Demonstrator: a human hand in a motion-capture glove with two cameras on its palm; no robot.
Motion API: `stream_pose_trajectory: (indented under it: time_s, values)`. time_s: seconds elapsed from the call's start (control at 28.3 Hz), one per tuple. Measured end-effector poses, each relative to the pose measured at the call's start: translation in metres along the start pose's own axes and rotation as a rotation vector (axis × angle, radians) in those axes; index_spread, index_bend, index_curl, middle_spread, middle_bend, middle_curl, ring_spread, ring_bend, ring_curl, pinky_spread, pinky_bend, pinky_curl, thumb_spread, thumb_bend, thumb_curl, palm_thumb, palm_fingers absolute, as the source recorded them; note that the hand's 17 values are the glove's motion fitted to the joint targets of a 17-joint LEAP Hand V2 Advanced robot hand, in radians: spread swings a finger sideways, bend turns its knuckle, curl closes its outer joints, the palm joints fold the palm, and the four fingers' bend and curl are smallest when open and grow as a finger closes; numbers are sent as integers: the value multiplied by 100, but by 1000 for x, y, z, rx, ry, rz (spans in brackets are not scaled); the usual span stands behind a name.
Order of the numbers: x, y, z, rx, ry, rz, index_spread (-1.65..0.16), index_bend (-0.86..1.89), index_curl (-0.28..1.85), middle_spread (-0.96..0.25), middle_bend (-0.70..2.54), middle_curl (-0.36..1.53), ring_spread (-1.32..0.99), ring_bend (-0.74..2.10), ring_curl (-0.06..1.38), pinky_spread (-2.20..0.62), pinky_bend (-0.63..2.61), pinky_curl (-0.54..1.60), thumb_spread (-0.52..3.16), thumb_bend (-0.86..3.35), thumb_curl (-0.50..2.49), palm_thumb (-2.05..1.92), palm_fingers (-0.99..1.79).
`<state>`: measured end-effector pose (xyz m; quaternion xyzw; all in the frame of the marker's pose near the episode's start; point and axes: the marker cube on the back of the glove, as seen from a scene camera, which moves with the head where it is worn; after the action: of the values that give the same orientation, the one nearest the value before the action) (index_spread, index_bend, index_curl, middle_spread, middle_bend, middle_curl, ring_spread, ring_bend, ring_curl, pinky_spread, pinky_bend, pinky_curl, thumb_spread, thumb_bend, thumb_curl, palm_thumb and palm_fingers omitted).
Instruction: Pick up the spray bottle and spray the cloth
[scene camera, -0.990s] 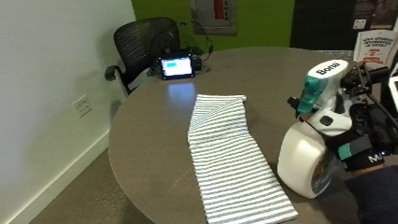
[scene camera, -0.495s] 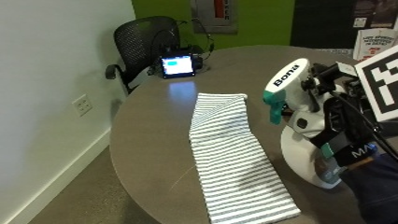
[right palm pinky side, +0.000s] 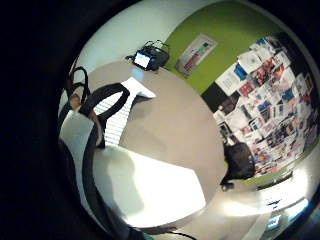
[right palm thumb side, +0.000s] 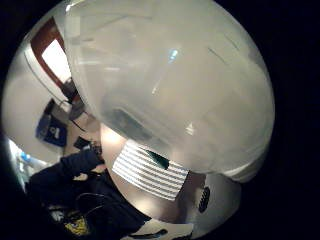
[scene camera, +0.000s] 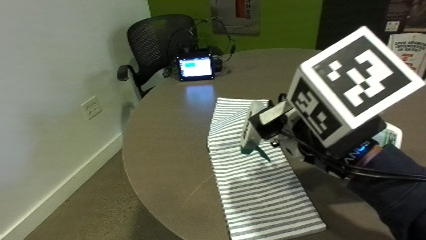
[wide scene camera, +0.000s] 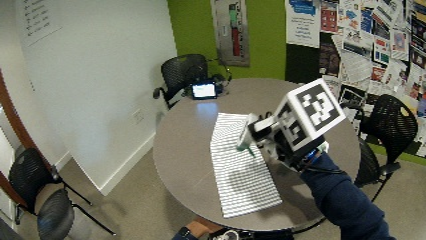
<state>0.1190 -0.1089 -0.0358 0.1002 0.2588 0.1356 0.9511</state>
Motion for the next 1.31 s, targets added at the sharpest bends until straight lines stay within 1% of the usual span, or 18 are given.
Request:
stream_pose_trajectory:
  time_s: [0.18,0.32,0.5,0.81,1.31]
  values:
    - [-39,-4,3,-3,135,-164,-29,19,51,-18,58,54,-24,64,47,-32,49,40,51,-3,67,105,133]
    - [-78,-6,6,-14,191,-301,-29,19,52,-18,58,54,-24,64,47,-32,48,40,51,-3,67,104,133]
    - [-99,-9,12,-13,245,-398,-29,18,53,-18,58,54,-24,64,47,-32,48,40,51,-3,67,104,133]
    - [-113,-11,16,-26,341,-475,-29,18,54,-18,59,54,-24,65,47,-32,48,40,51,-3,67,104,133]
    - [-103,-8,23,-73,332,-434,-29,18,55,-18,59,54,-25,65,47,-31,48,40,51,-3,68,104,133]
